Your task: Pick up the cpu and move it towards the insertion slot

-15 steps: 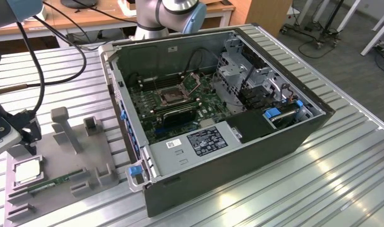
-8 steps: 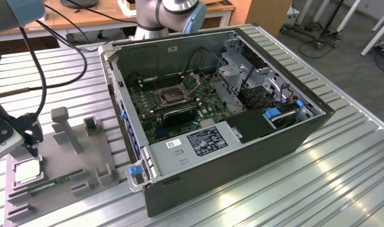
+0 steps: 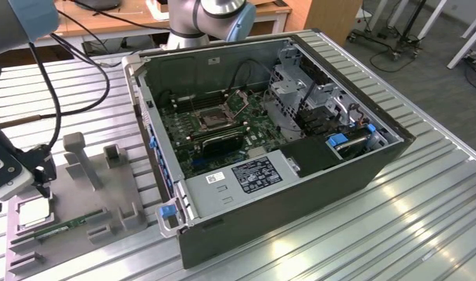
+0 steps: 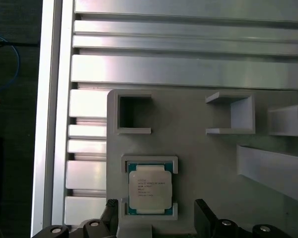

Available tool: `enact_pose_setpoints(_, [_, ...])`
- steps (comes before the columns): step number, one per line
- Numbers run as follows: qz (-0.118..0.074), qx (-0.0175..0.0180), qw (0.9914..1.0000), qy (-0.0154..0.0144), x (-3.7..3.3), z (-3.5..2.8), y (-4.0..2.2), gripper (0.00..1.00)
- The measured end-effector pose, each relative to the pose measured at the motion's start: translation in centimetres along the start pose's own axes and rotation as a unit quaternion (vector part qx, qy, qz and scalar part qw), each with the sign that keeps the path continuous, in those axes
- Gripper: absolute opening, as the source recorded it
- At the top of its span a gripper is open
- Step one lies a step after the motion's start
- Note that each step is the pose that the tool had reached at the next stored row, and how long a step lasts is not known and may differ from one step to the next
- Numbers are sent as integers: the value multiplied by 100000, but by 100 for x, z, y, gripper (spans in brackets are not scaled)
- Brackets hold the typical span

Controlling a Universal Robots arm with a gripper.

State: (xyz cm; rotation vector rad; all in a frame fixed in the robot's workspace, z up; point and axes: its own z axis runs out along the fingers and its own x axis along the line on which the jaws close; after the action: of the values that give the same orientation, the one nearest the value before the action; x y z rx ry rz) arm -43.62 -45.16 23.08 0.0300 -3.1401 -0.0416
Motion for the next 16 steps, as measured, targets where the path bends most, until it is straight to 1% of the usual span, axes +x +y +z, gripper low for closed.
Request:
enact_pose_setpoints(5, [0, -1, 100000, -3, 0, 16, 0, 71])
enact_pose_setpoints(13, [-2, -5, 100000, -9, 0, 72, -2, 71])
enact_pose_setpoints(16, [-1, 4, 100000, 9, 0, 83, -2, 71])
